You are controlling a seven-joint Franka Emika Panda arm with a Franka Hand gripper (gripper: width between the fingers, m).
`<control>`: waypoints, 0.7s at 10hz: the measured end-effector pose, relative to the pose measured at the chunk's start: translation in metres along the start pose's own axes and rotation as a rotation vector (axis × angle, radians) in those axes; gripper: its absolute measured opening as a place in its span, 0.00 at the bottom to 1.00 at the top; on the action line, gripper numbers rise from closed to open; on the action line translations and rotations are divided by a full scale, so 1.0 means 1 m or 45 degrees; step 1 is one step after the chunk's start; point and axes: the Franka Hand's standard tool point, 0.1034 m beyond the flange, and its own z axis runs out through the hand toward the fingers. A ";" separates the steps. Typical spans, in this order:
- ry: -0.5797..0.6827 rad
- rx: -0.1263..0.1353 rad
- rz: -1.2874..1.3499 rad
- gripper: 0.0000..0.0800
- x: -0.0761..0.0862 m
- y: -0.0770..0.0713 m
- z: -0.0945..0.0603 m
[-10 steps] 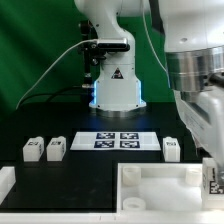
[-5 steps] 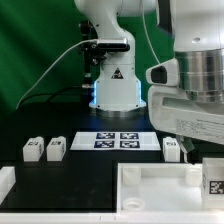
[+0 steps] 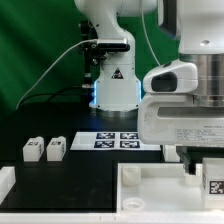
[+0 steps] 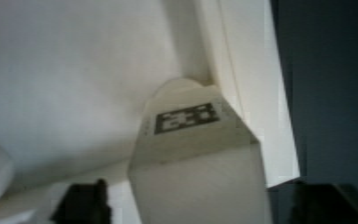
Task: Assemble one leg
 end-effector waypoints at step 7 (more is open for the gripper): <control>-0.037 0.031 1.408 0.37 0.001 0.007 0.001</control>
Offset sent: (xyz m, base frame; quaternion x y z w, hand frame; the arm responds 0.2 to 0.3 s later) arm 0.0301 -0.0270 0.0094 -0.0168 0.0304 0.3449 0.9380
